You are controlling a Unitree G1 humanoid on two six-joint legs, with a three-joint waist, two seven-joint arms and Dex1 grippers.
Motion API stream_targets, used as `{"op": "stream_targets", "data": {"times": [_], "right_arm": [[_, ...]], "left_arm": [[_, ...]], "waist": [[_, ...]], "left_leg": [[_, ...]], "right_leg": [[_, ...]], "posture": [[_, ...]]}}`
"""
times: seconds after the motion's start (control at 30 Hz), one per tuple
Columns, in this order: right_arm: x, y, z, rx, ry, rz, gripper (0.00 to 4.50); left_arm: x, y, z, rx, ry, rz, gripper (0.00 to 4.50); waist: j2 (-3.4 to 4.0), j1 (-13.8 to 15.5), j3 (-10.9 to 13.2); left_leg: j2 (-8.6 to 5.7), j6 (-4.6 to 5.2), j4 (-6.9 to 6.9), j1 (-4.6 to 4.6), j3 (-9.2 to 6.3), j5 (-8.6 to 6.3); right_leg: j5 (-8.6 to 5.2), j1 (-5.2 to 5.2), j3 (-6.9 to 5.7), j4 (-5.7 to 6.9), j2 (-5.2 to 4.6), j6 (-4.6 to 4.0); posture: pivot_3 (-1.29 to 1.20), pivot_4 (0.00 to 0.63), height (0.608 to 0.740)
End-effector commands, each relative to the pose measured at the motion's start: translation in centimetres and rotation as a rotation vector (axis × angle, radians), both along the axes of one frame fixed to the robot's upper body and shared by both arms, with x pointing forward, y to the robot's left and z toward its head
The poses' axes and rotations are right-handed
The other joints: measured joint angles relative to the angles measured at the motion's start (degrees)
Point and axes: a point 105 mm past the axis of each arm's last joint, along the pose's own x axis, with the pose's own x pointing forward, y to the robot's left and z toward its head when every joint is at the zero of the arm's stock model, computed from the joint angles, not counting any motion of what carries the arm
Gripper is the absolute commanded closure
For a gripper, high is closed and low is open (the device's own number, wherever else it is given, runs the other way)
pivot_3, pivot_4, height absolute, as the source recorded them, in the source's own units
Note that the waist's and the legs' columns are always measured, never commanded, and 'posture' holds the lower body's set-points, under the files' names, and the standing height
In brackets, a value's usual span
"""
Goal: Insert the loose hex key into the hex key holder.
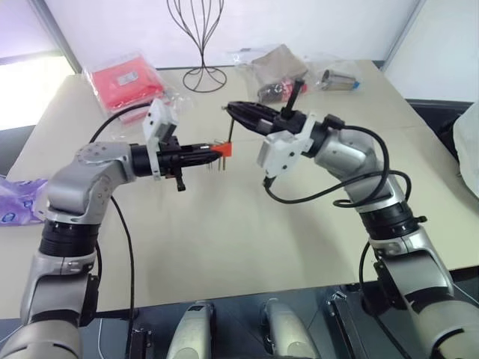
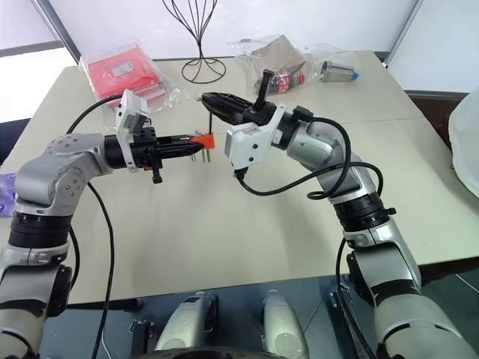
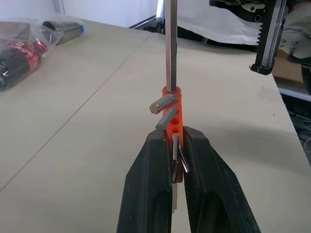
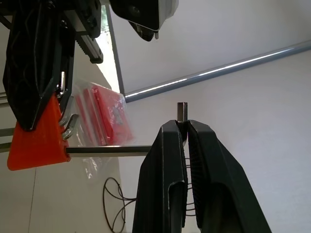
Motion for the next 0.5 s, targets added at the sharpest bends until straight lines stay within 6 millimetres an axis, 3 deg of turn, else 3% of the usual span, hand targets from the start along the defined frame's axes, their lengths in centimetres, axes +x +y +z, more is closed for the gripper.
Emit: {"op": "stream_targets", "data": {"times": [0.03, 0.4, 0.5], "right_arm": [[-0.5, 0.2, 1.0, 0.003, -0.041, 0.016, 4.49], [-1.3, 1.0, 1.0, 0.003, -0.029, 0.065, 4.49], [-1.5, 1.1, 1.1, 0.008, -0.028, 0.074, 3.4]], "left_arm": [[-0.5, -0.3, 1.6, -0.009, -0.067, -0.026, 4.5], [-0.4, -0.3, 1.6, -0.01, -0.066, -0.024, 4.5], [-0.5, -0.3, 1.6, -0.011, -0.065, -0.023, 4.5]], "waist": [[0.0, 0.0, 0.0], [0.0, 0.0, 0.0], [0.0, -0.01, 0.0]], "left_leg": [[0.0, 0.0, 0.0, 0.0, 0.0, 0.0], [0.0, 0.0, 0.0, 0.0, 0.0, 0.0], [0.0, 0.0, 0.01, 0.0, 0.0, 0.0]], "right_leg": [[0.0, 0.0, 0.0, 0.0, 0.0, 0.0], [0.0, 0.0, 0.0, 0.0, 0.0, 0.0], [0.0, 0.0, 0.0, 0.0, 0.0, 0.0]], "posture": [[0.0, 0.15, 0.74], [0.0, 0.15, 0.74], [0.0, 0.15, 0.74]]}}
